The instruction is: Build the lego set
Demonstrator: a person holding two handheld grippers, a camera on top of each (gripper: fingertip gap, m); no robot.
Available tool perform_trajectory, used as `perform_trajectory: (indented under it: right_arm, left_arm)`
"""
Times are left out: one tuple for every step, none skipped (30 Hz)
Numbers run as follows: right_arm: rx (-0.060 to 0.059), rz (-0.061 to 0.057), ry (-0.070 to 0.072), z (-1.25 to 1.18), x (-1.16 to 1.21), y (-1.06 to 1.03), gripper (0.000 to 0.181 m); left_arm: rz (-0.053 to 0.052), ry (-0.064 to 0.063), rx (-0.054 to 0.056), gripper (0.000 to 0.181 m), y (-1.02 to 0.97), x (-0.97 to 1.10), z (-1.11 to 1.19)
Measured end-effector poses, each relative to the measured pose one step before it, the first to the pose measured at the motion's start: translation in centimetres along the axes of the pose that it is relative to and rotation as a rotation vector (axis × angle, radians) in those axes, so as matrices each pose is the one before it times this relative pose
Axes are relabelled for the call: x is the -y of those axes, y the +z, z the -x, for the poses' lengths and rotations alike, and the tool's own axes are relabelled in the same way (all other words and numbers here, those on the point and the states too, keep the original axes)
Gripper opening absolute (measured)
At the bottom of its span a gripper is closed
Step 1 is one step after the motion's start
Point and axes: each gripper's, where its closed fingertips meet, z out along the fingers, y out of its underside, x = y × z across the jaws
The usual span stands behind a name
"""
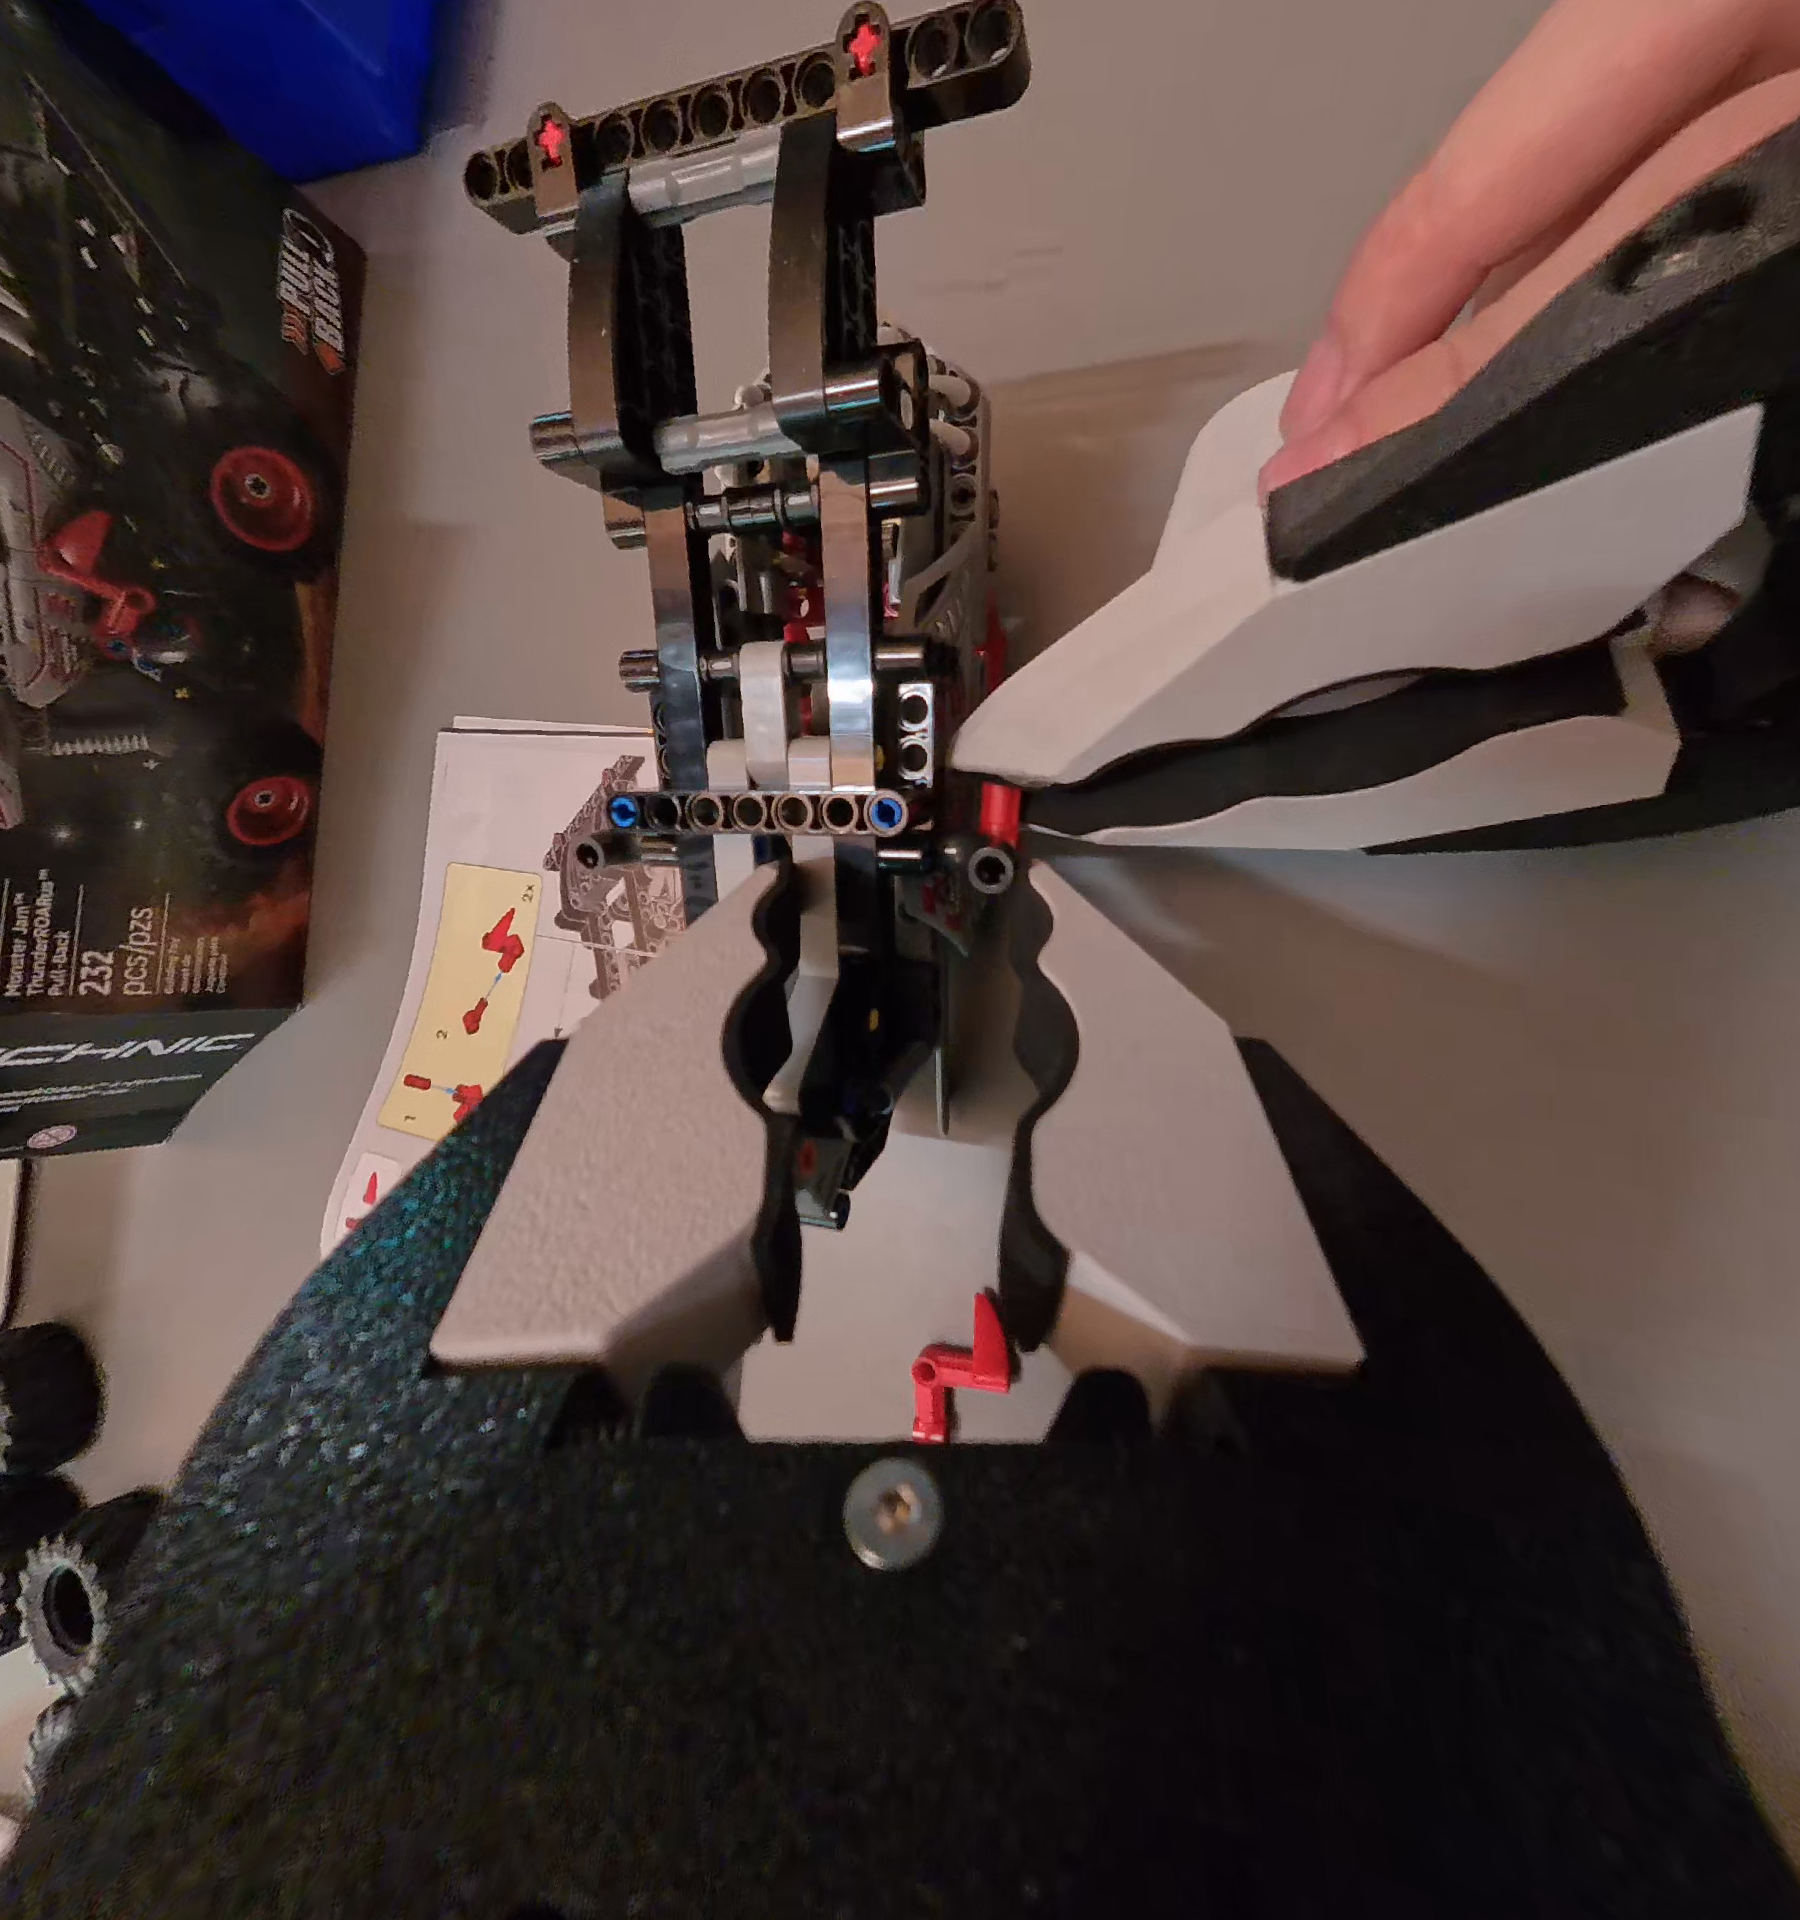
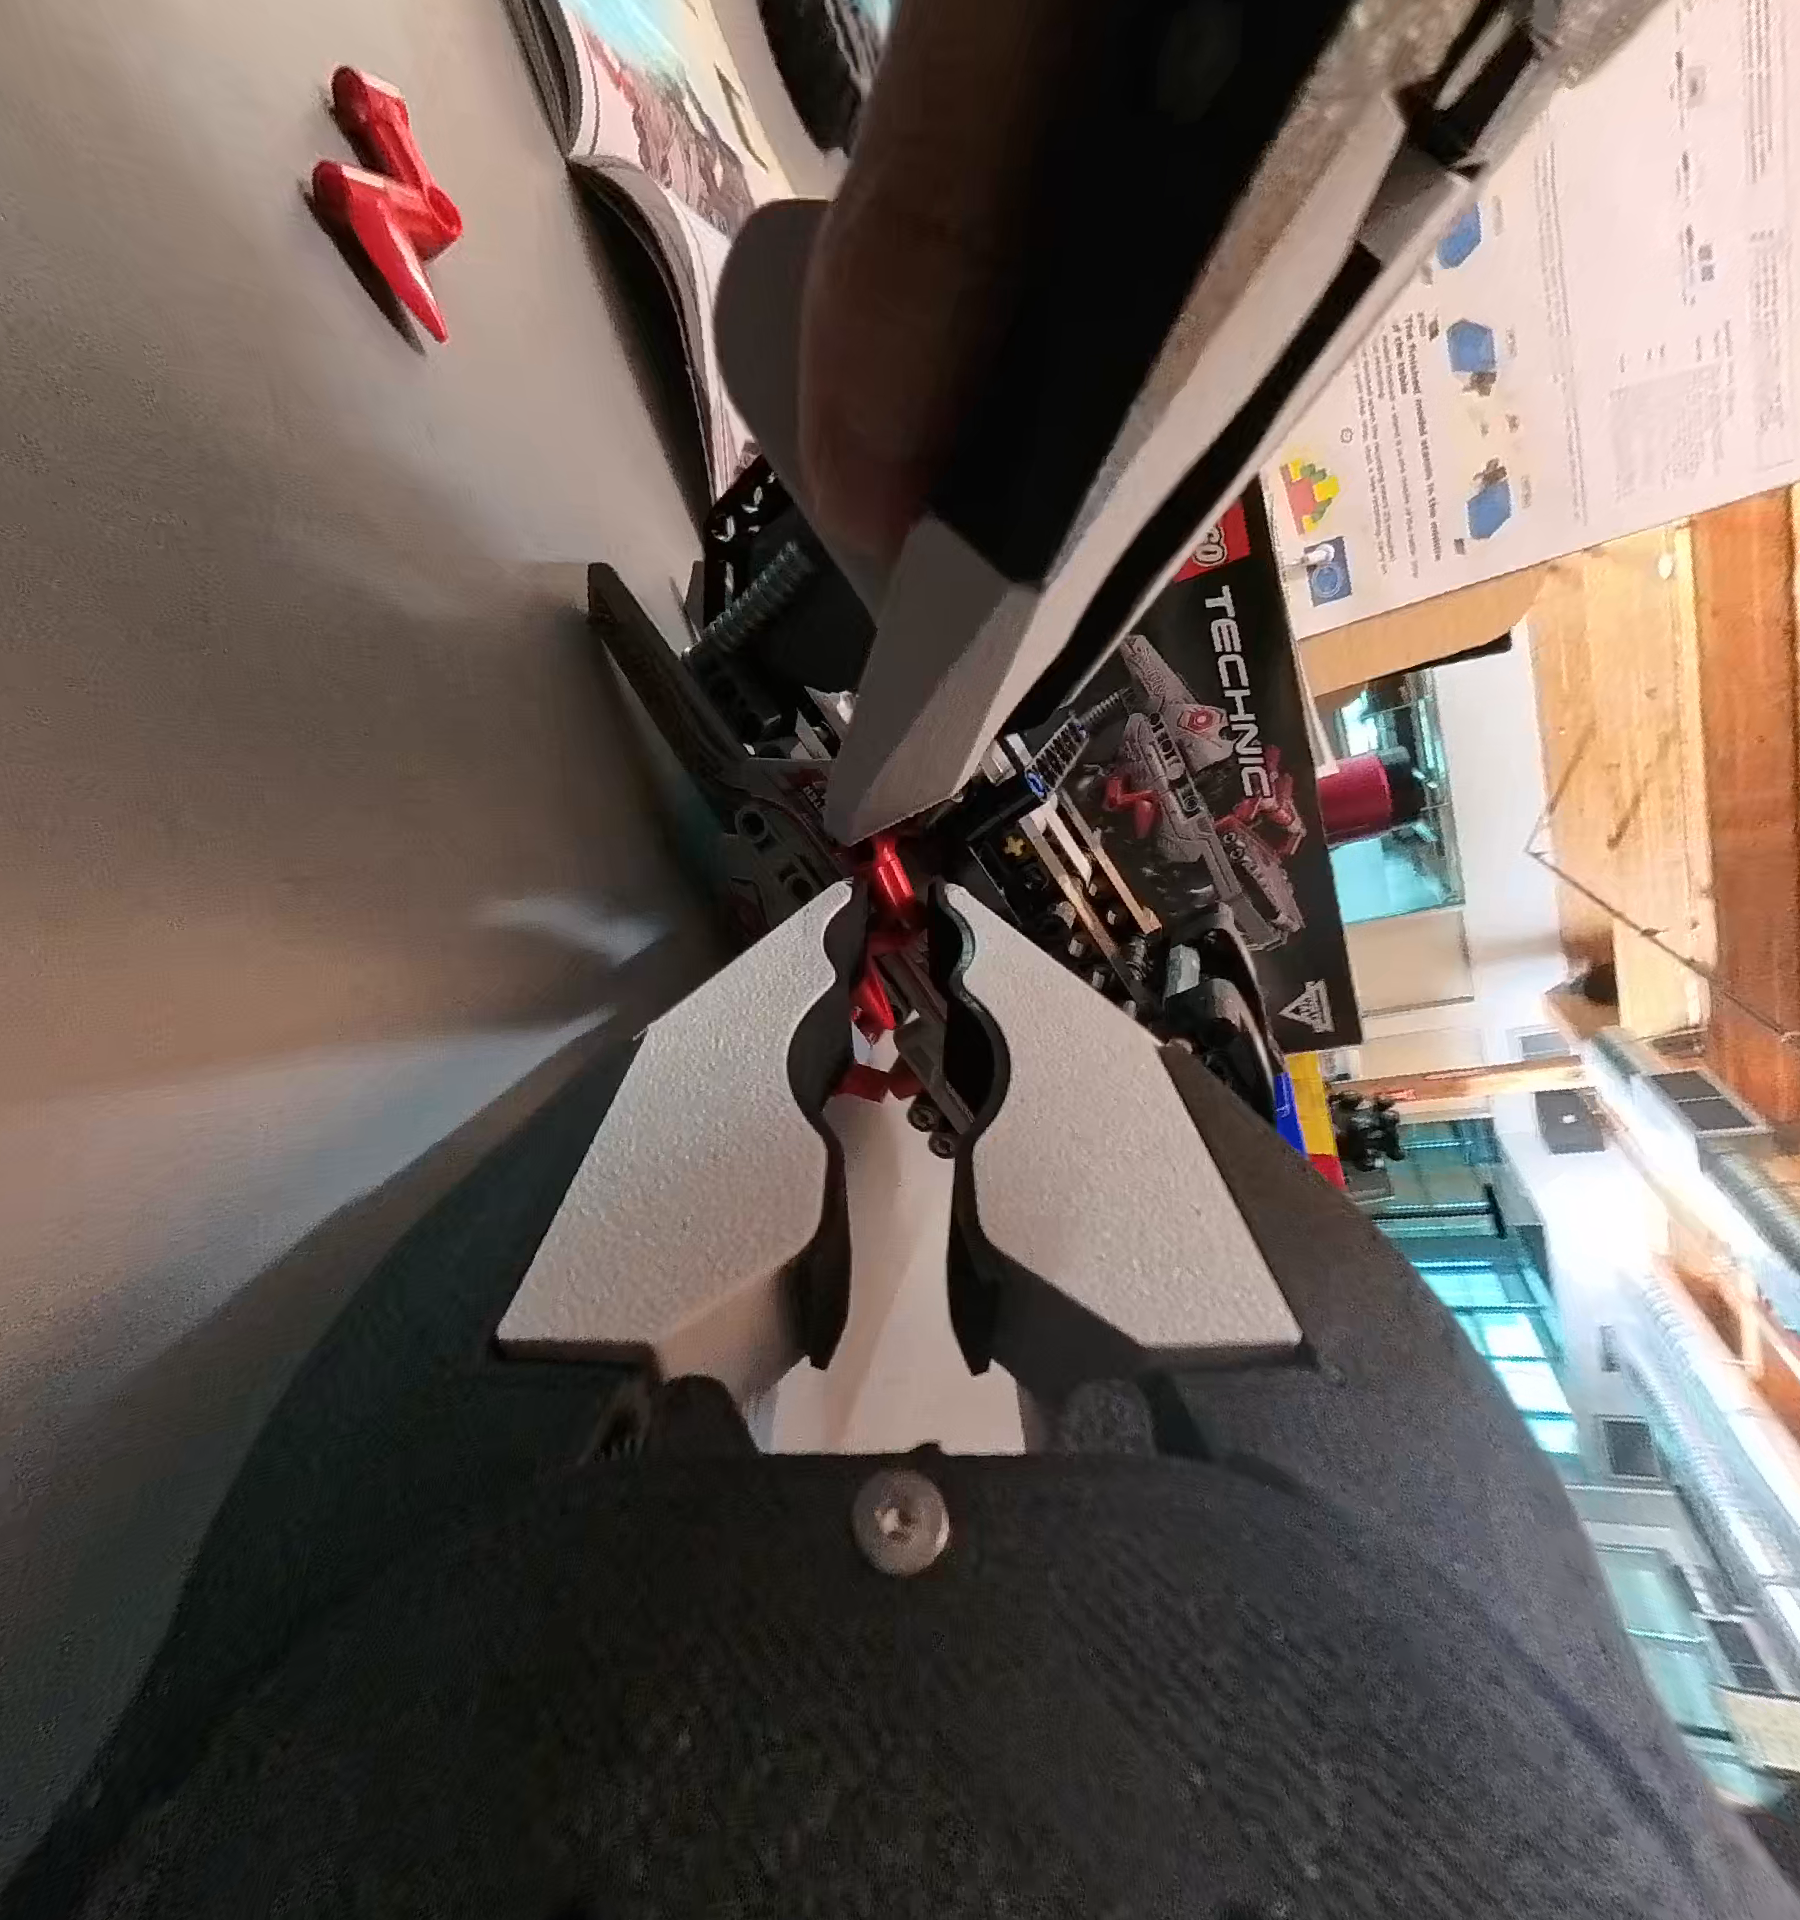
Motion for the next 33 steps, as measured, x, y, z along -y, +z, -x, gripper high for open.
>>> perform_trajectory:
  right_arm:
    - [-0.0017, 0.0047, -0.0086, -0.036, -0.068, 0.072, 0.009]
    - [0.0012, 0.0008, -0.0071, -0.016, -0.022, 0.036, 0.009]
    - [-0.0001, -0.003, -0.0063, -0.008, 0.003, 0.028, 0.009]
    - [-0.0014, -0.0025, -0.0032, -0.012, -0.015, 0.04, 0.009]
    - [-0.0013, -0.0004, -0.0029, -0.021, -0.006, 0.045, 0.009]
    - [-0.0024, 0.0001, -0.0056, 0.003, 0.007, 0.02, 0.009]
    - [-0.0043, 0.0011, -0.0023, 0.002, 0.009, 0.025, 0.009]
    - [-0.004, 0.0017, -0.0048, -0.003, -0.003, 0.023, 0.009]
    - [-0.0017, -0.0006, -0.0051, -0.003, -0.004, 0.025, 0.009]
    - [-0.0001, -0.0019, 0.0009, -0.009, -0.005, 0.024, 0.009]
    - [0.0006, -0.001, 0.0037, -0.006, -0.02, 0.028, 0.009]
    - [0.0003, -0.0002, 0.0028, -0.01, -0.033, 0.038, 0.009]
    - [-0.0008, -0.0027, 0.0069, -0.007, -0.034, 0.038, 0.009]
    - [-0.0011, -0.0053, 0.0175, -0.023, -0.038, 0.063, 0.009]
    - [0.0011, -0.009, 0.0191, -0.003, -0.018, 0.025, 0.01]
    - [0.0046, -0.0106, 0.018, 0.012, -0.003, -0.026, 0.01]
    - [0.0072, -0.0117, 0.0218, 0.016, -0.001, -0.014, 0.01]
    - [0.0064, -0.0097, 0.0201, 0.005, -0.006, -0.01, 0.011]
    - [0.001, -0.0077, 0.0093, -0.035, -0.005, -0.045, 0.011]
    - [-0.0093, -0.0062, -0.0064, -0.097, 0.021, -0.123, 0.013]
    - [-0.016, -0.0016, -0.0203, -0.15, -0.018, -0.165, 0.017]
    - [-0.0059, -0.0025, -0.0253, 0.036, 0.008, -0.09, 0.017]
    - [0.0034, -0.0001, -0.0187, 0.188, -0.01, 0.024, 0.017]
    - [0.0135, -0.001, -0.0178, 0.335, 0.008, 0.088, 0.017]
    - [0.0014, 0.0052, -0.0144, 0.129, -0.051, 0.101, 0.018]
    - [-0.0024, 0.0065, -0.0116, -0.032, -0.068, 0.061, 0.015]
    - [0.0037, -0.0011, -0.0073, -0.038, 0.054, 0.003, 0.014]
    - [-0.005, -0.0036, -0.0038, -0.142, 0.106, -0.012, 0.012]
    - [-0.0057, -0.0036, -0.0158, -0.13, 0.125, -0.023, 0.01]
    - [-0.001, 0.0009, -0.0274, -0.032, 0.053, -0.004, 0.009]
    - [0.0003, 0.003, -0.023, -0.004, -0.001, 0.031, 0.009]
    - [0.0009, 0.0017, -0.0114, -0.002, 0.001, 0.012, 0.009]
    - [0.0021, 0.0001, -0.0012, -0.008, -0.013, 0.017, 0.009]
  left_arm:
    - [-0.0006, 0.0016, 0.0045, 0.039, 0.038, 0.016, 0.05]
    - [-0.0004, -0.0021, 0.0004, 0.038, 0.011, -0.003, 0.025]
    - [-0.002, -0.0041, -0.0014, 0.038, 0.006, -0.004, 0.016]
    - [-0.0051, -0.006, -0.0019, 0.038, 0.027, 0.021, 0.027]
    - [-0.0053, -0.0119, -0.003, 0.039, 0.014, 0.034, 0.015]
    - [-0.0045, -0.0052, -0.0021, 0.039, 0.002, 0.004, -0.002]
    - [-0.0058, 0.0011, 0.0003, 0.039, 0.01, 0.02, 0.015]
    - [-0.005, 0.0003, 0.0012, 0.039, 0.004, 0.01, 0.022]
    - [-0.0015, -0.0039, 0.0011, 0.039, -0.001, -0.002, 0.002]
    - [-0.0004, -0.0015, 0.003, 0.039, -0.003, 0.002, 0.023]
    - [-0.0004, 0.0005, 0.0038, 0.039, 0.016, -0.001, 0.038]
    - [0.0003, 0.0032, 0.0042, 0.039, 0.008, 0.0, 0.035]
    - [-0.0007, 0.0024, 0.0054, 0.039, 0.023, 0.008, 0.043]
    - [0.001, -0.0011, 0.0059, 0.039, 0.021, -0.01, 0.042]
    - [0.0031, -0.0023, 0.0041, 0.039, 0.002, -0.006, 0.0]
    - [0.0034, -0.0043, 0.0016, 0.039, -0.003, 0.002, -0.015]
    - [0.0026, -0.0042, 0.001, 0.039, -0.004, -0.002, -0.012]
    - [0.0005, -0.0037, -0.0004, 0.039, 0.002, -0.001, 0.0]
    - [0.0007, -0.0018, -0.0019, 0.039, 0.002, -0.008, 0.007]
    - [0.0004, -0.0016, -0.0029, 0.039, -0.001, -0.003, 0.009]
    - [0.0005, -0.003, -0.0029, 0.039, -0.004, 0.005, 0.011]
    - [0.0008, -0.0014, -0.0026, 0.039, 0.006, -0.007, 0.007]
    - [0.0009, 0.0, -0.0027, 0.039, -0.003, 0.003, 0.005]
    - [0.0003, -0.0003, -0.0036, 0.039, 0.002, 0.006, 0.004]
    - [-0.0011, 0.0056, -0.0042, 0.039, 0.011, 0.005, 0.007]
    - [-0.0026, 0.0085, -0.0056, 0.039, -0.011, -0.008, -0.008]
    - [-0.003, 0.0061, -0.0082, 0.039, -0.007, -0.004, -0.025]
    - [-0.0018, 0.0091, -0.0104, 0.039, -0.034, -0.003, -0.079]
    - [-0.0009, 0.0081, -0.0069, 0.039, -0.021, 0.003, -0.057]
    - [0.001, 0.0025, -0.0021, 0.039, 0.002, -0.004, -0.008]
    - [0.0008, 0.0003, -0.0018, 0.039, 0.002, 0.002, 0.004]
    - [-0.0004, -0.0014, -0.0064, 0.039, -0.012, 0.007, -0.006]
    - [-0.0041, -0.0078, -0.0091, 0.039, -0.014, 0.019, -0.011]
